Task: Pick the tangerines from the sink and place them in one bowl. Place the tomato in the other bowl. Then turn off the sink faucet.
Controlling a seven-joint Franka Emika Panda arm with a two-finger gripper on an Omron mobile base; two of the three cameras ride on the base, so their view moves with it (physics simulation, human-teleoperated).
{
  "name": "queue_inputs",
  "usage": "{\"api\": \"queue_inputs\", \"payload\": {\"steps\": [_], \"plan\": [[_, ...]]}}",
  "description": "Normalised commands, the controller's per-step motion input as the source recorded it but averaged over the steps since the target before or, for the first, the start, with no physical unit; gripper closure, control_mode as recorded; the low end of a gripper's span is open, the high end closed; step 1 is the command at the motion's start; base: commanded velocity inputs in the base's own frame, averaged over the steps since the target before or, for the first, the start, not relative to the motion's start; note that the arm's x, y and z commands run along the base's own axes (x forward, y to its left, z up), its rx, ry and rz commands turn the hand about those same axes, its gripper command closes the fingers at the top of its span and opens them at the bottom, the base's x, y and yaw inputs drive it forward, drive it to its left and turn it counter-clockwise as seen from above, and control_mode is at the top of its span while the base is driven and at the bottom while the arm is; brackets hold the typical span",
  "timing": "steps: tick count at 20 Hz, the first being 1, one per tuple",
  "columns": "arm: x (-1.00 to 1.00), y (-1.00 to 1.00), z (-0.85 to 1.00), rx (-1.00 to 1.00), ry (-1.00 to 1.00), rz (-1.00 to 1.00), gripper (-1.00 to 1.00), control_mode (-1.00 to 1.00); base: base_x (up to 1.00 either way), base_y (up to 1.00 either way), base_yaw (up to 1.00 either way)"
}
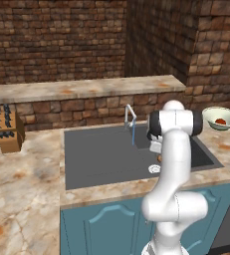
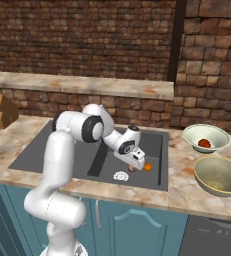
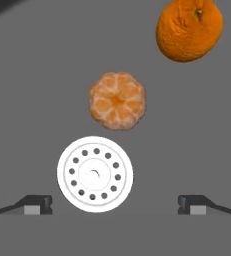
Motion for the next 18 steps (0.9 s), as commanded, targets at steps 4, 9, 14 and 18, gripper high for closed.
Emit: {"api": "queue_inputs", "payload": {"steps": [4, 9, 14, 18], "plan": [[0.34, -0.01, -0.32, 0.01, 0.00, 0.00, -1.00, -1.00, 0.00, 0.00, 0.00], [0.37, -0.07, -0.31, 0.00, 0.00, 0.00, -1.00, -1.00, 0.00, 0.00, 0.00], [0.28, -0.18, -0.29, 0.00, 0.00, 0.00, -1.00, -1.00, 0.00, 0.00, 0.00], [0.09, -0.16, -0.30, 0.00, 0.00, 0.00, -1.00, -1.00, 0.00, 0.00, 0.00]]}}
